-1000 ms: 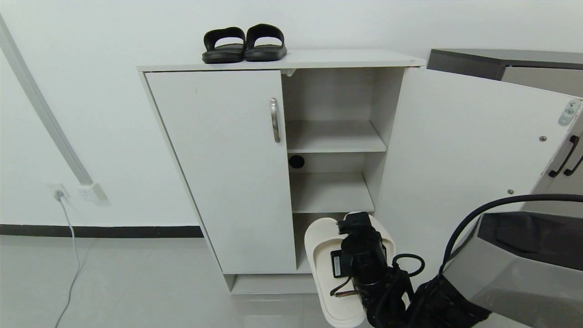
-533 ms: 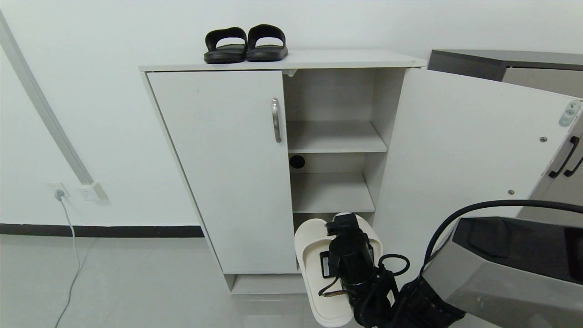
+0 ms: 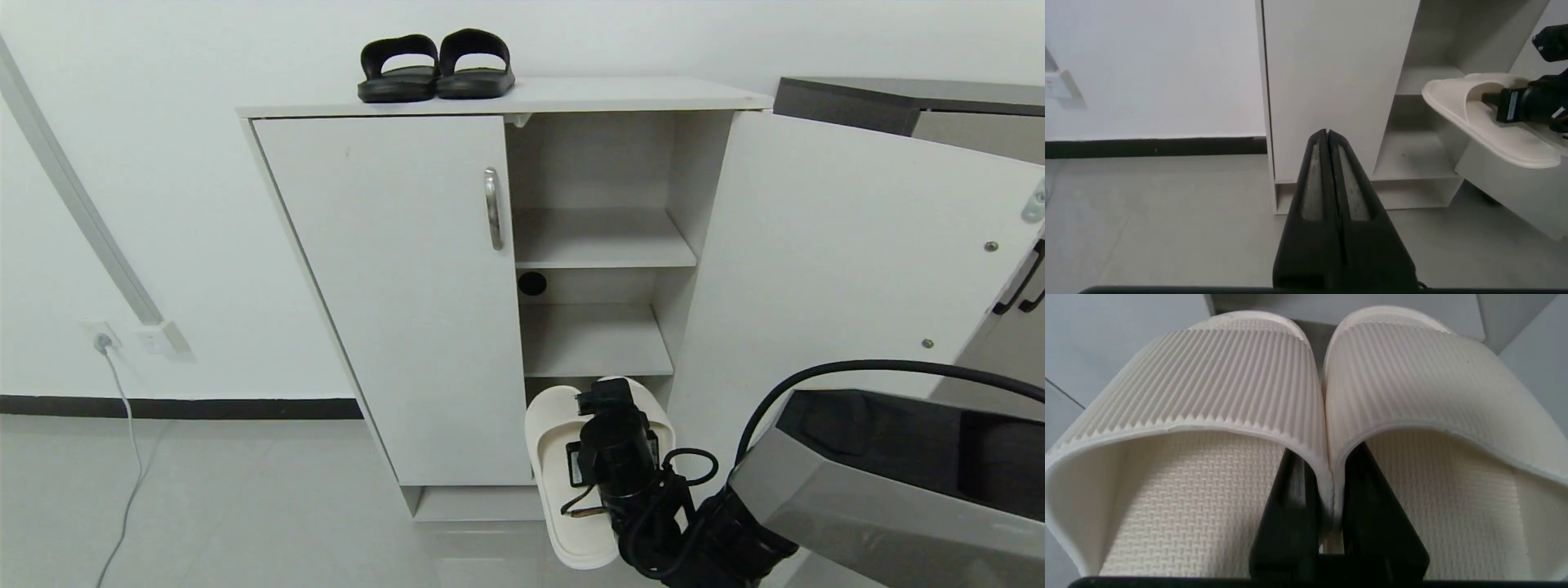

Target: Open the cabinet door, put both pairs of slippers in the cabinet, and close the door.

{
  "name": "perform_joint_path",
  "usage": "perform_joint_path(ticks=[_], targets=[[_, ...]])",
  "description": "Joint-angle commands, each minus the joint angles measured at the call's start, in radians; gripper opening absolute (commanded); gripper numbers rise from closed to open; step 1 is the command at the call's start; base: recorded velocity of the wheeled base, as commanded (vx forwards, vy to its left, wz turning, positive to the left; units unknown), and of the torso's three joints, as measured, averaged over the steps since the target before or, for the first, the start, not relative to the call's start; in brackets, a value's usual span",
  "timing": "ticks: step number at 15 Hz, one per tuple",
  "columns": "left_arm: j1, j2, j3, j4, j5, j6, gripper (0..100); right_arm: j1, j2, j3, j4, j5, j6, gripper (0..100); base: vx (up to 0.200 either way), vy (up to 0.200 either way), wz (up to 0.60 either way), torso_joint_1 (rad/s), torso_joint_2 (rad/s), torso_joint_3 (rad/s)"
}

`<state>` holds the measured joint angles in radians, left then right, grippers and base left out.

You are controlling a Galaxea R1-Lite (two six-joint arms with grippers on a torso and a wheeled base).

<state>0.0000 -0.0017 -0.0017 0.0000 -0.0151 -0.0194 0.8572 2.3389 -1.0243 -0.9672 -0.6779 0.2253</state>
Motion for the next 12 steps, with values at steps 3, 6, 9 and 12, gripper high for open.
perform_joint_path(ticks=[3, 6, 9, 12], targets=[[0.000, 0.002, 0.000, 0.000, 0.000, -0.001, 0, -0.004, 0.028, -0.019, -0.001, 0.000, 0.000, 0, 0.000, 0.000, 0.00, 0.002, 0.00, -0.181], [0.000, 0.002, 0.000, 0.000, 0.001, -0.001, 0, -0.007, 0.031, -0.023, -0.004, -0.005, 0.002, 0, 0.000, 0.000, 0.00, 0.004, 0.00, -0.194], [0.002, 0.002, 0.000, 0.000, 0.001, -0.001, 0, -0.006, 0.034, 0.009, -0.126, -0.012, -0.058, 0, 0.000, 0.000, 0.00, 0.005, 0.01, -0.201], [0.000, 0.002, 0.000, 0.000, 0.001, -0.001, 0, -0.015, 0.106, 0.038, -0.395, -0.012, -0.182, 0, 0.000, 0.000, 0.00, 0.005, 0.00, -0.080]])
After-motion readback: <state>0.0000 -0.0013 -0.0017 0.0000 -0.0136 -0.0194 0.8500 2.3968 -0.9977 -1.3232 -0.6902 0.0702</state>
